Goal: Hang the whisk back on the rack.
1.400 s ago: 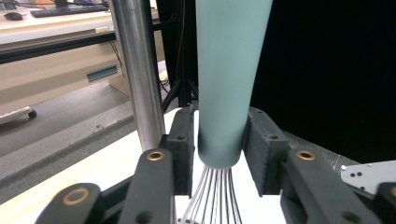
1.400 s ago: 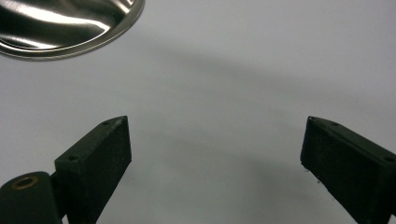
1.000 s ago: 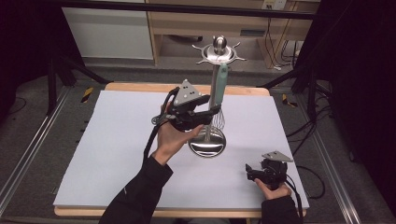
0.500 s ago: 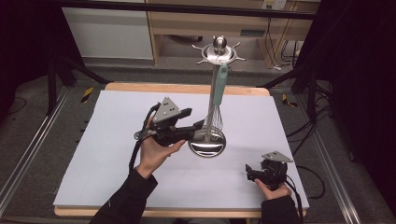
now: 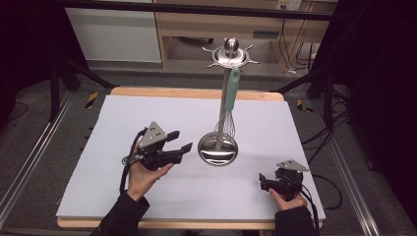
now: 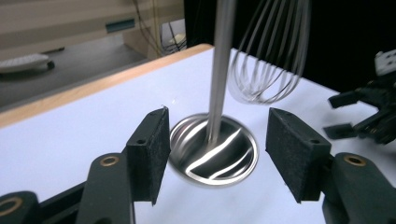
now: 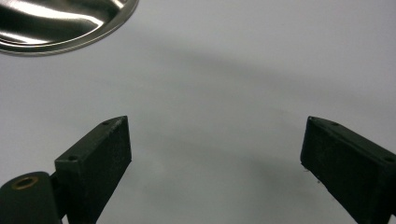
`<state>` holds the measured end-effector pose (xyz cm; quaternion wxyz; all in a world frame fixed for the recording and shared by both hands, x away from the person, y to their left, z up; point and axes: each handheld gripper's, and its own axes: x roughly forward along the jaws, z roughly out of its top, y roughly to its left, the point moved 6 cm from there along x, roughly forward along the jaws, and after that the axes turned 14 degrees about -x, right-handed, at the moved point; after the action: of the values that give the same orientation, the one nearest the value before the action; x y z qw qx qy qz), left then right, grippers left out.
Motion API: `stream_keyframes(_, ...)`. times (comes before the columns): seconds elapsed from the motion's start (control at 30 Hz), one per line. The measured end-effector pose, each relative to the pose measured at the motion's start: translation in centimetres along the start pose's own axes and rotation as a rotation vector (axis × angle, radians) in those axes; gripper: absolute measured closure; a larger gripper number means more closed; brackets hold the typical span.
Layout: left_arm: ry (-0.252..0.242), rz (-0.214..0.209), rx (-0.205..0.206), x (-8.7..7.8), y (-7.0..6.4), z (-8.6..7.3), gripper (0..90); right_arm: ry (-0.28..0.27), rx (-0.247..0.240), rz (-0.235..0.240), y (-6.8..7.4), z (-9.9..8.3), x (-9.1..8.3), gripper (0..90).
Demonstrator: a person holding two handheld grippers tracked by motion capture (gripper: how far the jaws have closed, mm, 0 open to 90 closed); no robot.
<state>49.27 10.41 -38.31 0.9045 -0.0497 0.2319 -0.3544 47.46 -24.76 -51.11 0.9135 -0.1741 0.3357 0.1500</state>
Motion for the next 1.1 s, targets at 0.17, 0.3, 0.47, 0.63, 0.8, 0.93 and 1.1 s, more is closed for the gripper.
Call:
stream_keyframes(0.17, 0.026, 0.036, -0.037, -0.7, 2.2, -1.8, 39.5, 0.005, 0.001, -0.007, -0.1, -0.1, 0.1, 9.0)
stream_keyframes(0.3, 0.034, 0.069, -0.057, -1.4, 3.7, -3.0, 38.7, 0.004, 0.004, -0.010, -0.2, -0.1, 0.1, 8.9)
stream_keyframes(0.47, 0.051, 0.110, -0.085, -2.3, 5.6, -4.5, 36.5, 0.010, 0.006, -0.016, -0.4, -0.3, 0.2, 8.8)
stream_keyframes(0.63, 0.059, 0.155, -0.115, -3.0, 7.6, -6.2, 33.8, 0.017, 0.013, -0.024, -0.6, -0.4, 0.2, 8.7)
stream_keyframes(0.8, 0.083, 0.202, -0.145, -3.6, 9.2, -7.7, 33.2, 0.024, 0.011, -0.036, -0.9, -0.6, 0.3, 8.7)
stream_keyframes(0.93, 0.096, 0.252, -0.170, -4.0, 10.6, -8.9, 33.0, 0.027, 0.002, -0.042, -1.1, -0.7, 0.2, 8.7)
stream_keyframes(1.1, 0.111, 0.303, -0.189, -4.4, 12.4, -9.7, 33.0, 0.033, 0.003, -0.046, -1.2, -0.8, 0.3, 8.7)
